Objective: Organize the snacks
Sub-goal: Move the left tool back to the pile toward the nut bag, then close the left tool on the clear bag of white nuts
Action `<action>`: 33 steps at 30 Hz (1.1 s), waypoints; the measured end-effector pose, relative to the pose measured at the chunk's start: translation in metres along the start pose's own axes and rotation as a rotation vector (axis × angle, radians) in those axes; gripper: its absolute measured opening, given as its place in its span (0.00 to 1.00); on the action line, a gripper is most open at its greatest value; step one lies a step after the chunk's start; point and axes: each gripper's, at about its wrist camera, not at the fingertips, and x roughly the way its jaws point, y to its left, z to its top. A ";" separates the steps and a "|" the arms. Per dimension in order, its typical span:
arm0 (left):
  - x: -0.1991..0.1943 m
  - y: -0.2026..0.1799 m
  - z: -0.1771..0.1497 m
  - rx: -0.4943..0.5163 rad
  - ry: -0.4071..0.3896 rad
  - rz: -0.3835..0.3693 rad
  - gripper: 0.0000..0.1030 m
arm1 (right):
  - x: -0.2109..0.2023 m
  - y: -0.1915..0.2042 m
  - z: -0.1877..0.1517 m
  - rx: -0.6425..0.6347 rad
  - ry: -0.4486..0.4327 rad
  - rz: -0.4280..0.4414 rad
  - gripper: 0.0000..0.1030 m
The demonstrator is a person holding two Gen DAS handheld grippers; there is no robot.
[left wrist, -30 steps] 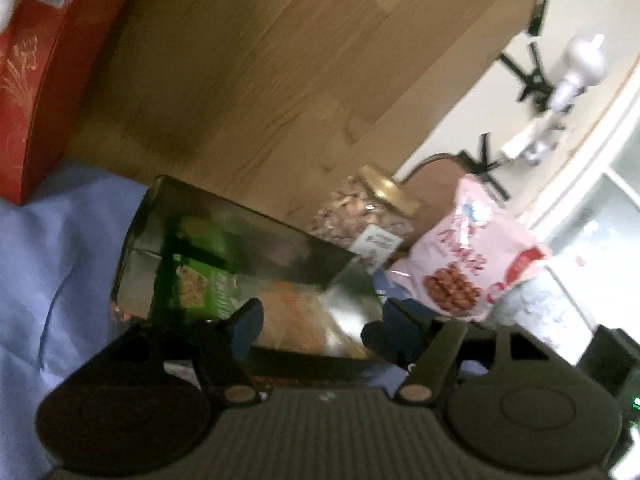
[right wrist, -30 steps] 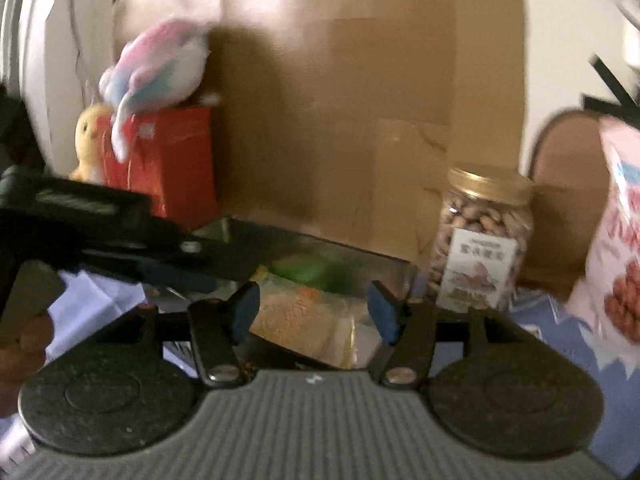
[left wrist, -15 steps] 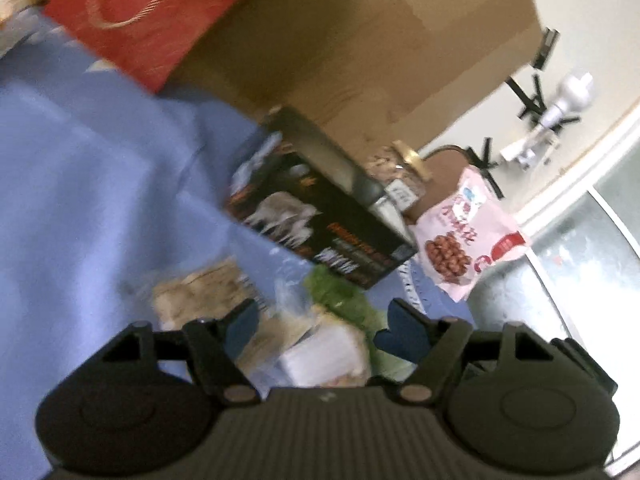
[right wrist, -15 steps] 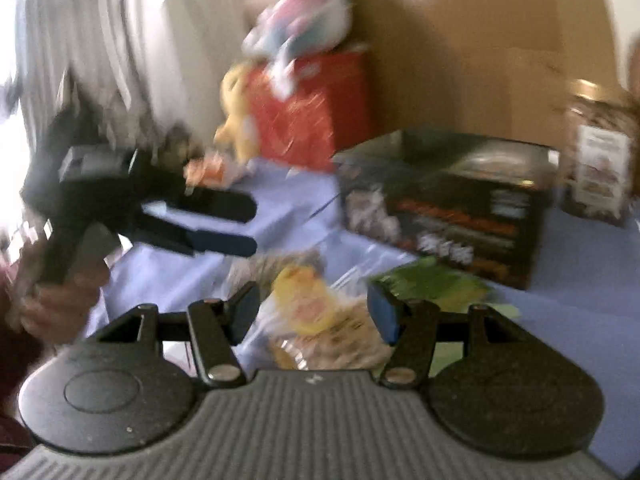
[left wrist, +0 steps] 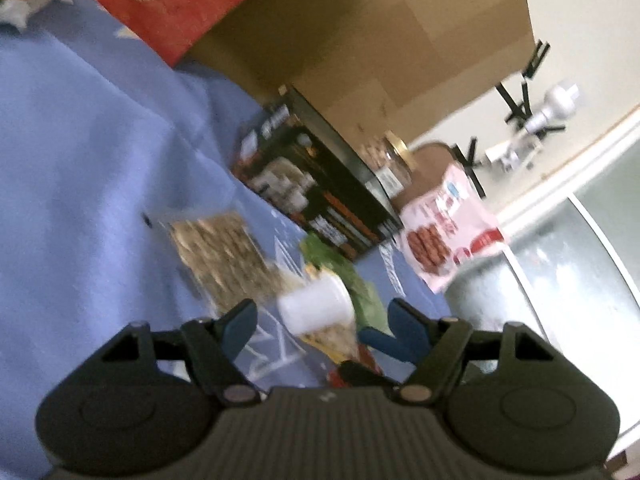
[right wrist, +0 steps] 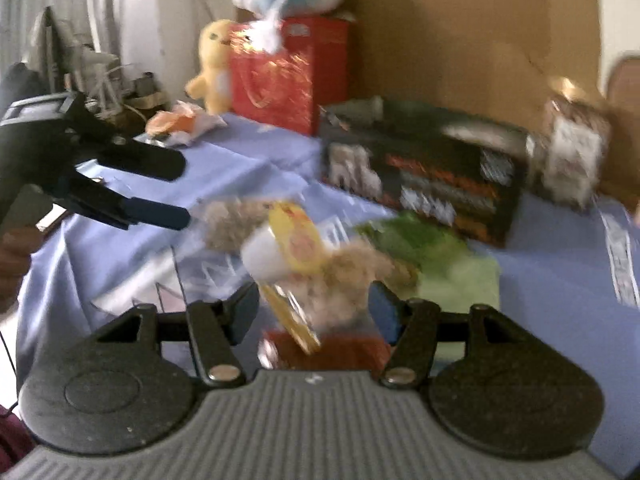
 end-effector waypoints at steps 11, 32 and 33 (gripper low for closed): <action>0.015 -0.017 -0.021 0.022 0.072 -0.044 0.71 | -0.005 0.007 -0.005 0.015 -0.044 0.011 0.20; 0.094 -0.071 -0.046 0.165 0.291 -0.030 0.81 | -0.084 -0.032 -0.051 0.072 -0.068 0.084 0.55; 0.096 -0.072 -0.046 0.165 0.294 -0.022 0.81 | -0.080 -0.029 -0.050 0.053 -0.065 0.086 0.55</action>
